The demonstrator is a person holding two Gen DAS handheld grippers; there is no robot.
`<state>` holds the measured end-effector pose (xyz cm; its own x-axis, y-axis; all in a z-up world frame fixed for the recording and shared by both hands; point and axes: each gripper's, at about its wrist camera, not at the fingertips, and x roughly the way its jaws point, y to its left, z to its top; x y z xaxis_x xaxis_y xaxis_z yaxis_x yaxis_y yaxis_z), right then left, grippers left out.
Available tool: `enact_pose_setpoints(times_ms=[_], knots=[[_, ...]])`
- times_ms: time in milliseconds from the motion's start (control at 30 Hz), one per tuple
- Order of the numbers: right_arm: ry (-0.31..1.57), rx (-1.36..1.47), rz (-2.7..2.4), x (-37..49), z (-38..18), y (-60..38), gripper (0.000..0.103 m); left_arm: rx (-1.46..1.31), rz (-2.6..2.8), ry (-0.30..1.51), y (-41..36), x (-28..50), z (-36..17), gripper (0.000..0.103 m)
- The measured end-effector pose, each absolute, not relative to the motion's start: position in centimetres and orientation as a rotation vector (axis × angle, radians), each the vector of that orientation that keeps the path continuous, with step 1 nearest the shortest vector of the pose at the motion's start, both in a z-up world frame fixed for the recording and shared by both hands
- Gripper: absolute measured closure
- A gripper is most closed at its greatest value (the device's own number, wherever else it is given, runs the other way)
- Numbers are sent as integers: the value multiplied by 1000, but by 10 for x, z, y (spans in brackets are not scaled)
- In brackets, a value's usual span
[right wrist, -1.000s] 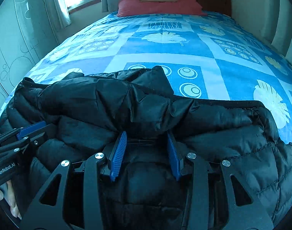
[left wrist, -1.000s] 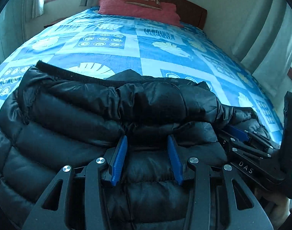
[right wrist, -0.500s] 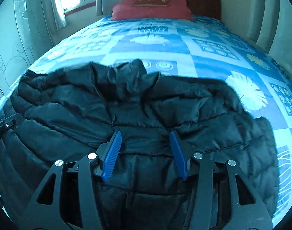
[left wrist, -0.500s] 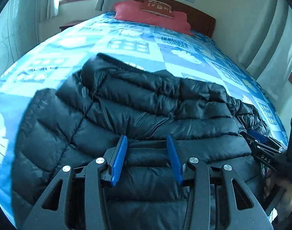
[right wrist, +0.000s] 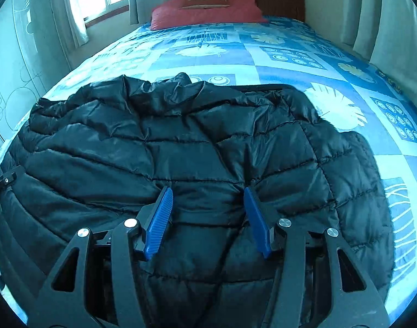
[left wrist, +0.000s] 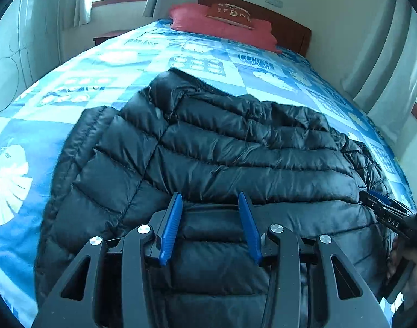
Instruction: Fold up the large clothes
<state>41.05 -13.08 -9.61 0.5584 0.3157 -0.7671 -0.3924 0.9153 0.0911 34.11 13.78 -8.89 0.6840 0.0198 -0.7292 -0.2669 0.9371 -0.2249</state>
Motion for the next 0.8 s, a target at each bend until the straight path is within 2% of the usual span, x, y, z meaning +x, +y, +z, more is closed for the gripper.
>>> enact_pose_setpoints(times_ms=[67,133,200,267,533,700,800], knots=[[861,-76,413,397,-86,-143,49,-341,166,796,138,328,-83,59],[828,-66,386,378,-77,-160,41,-332,191,784,139,307,-76,59],[807,-38,361,358,-70,-184,37,-325,231,777,143,283,-72,58],[807,-12,327,344,-69,-206,35,-335,268,767,149,259,-69,40],[862,130,215,305,-90,-281,29,-488,364,731,168,176,-80,33],[919,230,242,303,-111,-286,29,-648,347,759,171,163,-101,33],[928,275,256,304,-120,-283,27,-752,309,729,174,163,-109,28]])
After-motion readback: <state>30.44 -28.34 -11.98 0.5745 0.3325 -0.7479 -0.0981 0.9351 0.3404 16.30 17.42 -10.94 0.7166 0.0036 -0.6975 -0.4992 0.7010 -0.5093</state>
